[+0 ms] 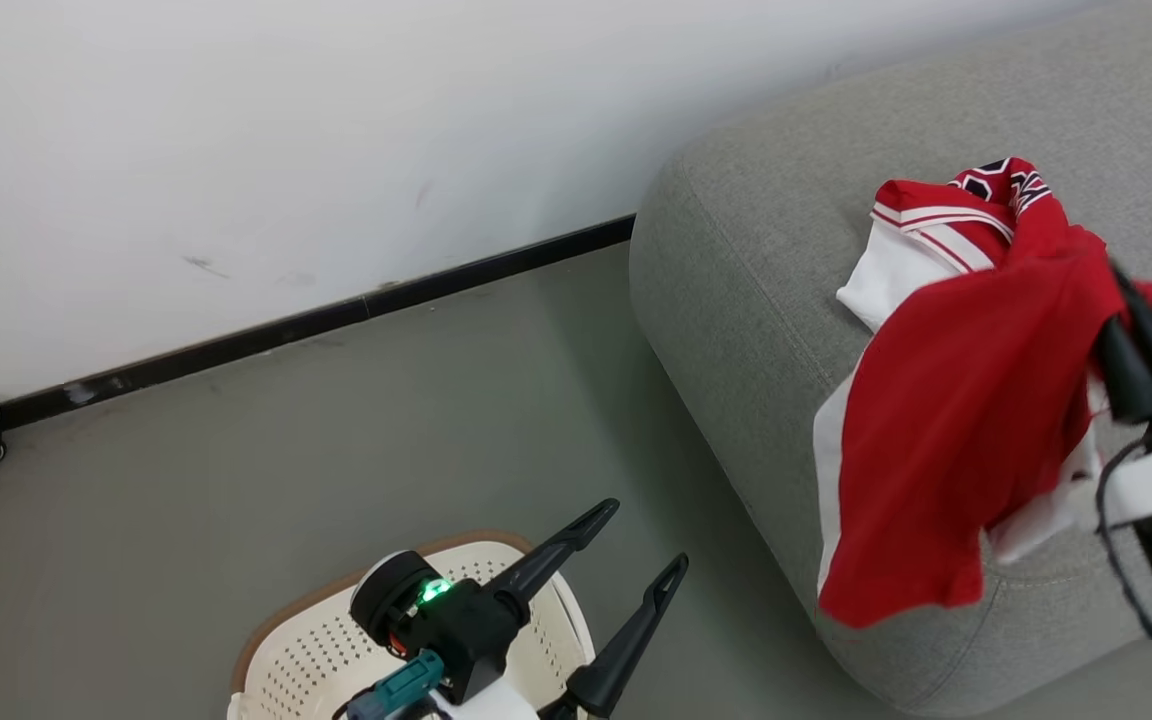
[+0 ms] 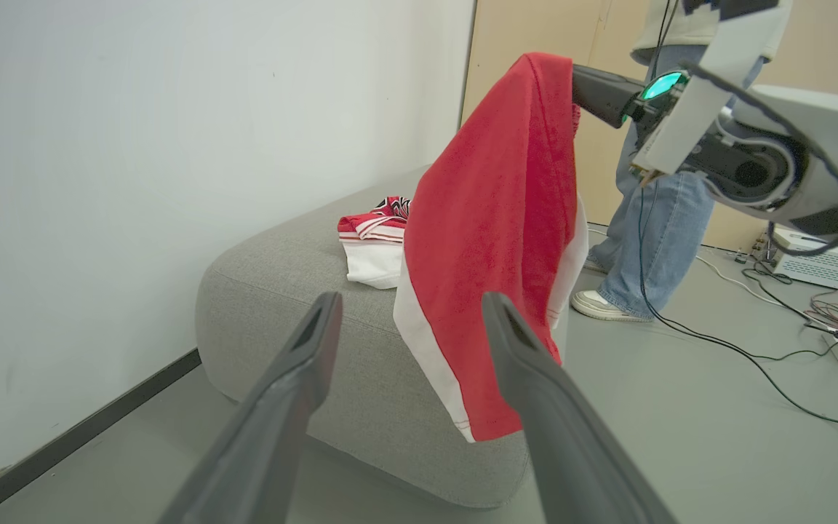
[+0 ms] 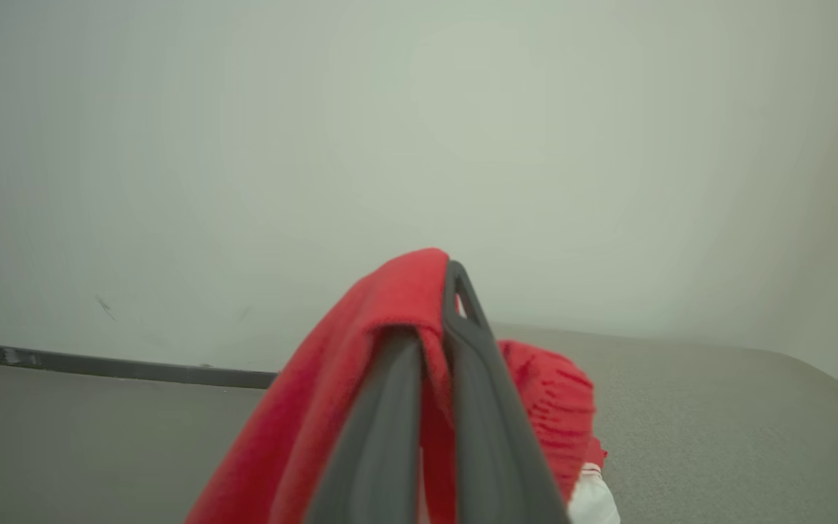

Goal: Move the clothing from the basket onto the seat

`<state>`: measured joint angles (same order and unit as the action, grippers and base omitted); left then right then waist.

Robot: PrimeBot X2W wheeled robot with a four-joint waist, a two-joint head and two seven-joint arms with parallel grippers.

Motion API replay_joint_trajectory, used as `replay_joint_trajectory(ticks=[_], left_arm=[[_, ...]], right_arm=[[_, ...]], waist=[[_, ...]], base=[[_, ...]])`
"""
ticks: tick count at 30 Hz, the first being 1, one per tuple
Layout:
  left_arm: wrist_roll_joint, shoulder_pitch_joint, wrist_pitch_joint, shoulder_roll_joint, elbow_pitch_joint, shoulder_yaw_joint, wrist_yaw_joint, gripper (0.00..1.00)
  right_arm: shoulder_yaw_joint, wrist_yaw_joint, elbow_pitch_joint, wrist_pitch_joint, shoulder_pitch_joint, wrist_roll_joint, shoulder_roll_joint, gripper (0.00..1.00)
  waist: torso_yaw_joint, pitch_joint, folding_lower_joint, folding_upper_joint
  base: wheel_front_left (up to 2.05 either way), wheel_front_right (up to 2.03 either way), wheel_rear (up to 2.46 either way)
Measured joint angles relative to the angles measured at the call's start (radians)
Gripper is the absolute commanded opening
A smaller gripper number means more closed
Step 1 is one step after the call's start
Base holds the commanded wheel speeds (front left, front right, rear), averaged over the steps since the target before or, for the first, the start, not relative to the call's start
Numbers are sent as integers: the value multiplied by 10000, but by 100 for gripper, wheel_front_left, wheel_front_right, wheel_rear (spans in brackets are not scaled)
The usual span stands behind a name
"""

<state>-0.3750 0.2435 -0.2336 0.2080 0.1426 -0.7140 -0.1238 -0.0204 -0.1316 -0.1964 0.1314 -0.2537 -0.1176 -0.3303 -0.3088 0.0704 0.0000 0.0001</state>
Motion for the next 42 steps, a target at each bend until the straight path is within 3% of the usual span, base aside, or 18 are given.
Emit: replay_joint_trajectory(ticks=[17, 28, 37, 42], left_arm=[[40, 549, 132, 138, -639, 174, 2, 100], [234, 929, 370, 146, -1325, 142, 4, 100], [453, 1123, 671, 368, -1737, 35, 4, 100], [665, 1414, 848, 414, -1879, -153, 4, 100]], right_arm=[[-1432, 0, -1210, -1246, -4011, -619, -1436, 0], [-2339, 0, -2612, -1492, -5131, -454, -2426, 0], [-2529, 0, -3507, -1304, -5083, -40, -2441, 0], [-2397, 0, -4282, -1030, -4851, -13, -2025, 0]], waist=[[207, 966, 0, 0], [362, 1797, 0, 0], [510, 2475, 0, 0], [566, 2956, 0, 0]], base=[[0, 0, 0], [0, 0, 0], [0, 0, 0], [0, 0, 0]])
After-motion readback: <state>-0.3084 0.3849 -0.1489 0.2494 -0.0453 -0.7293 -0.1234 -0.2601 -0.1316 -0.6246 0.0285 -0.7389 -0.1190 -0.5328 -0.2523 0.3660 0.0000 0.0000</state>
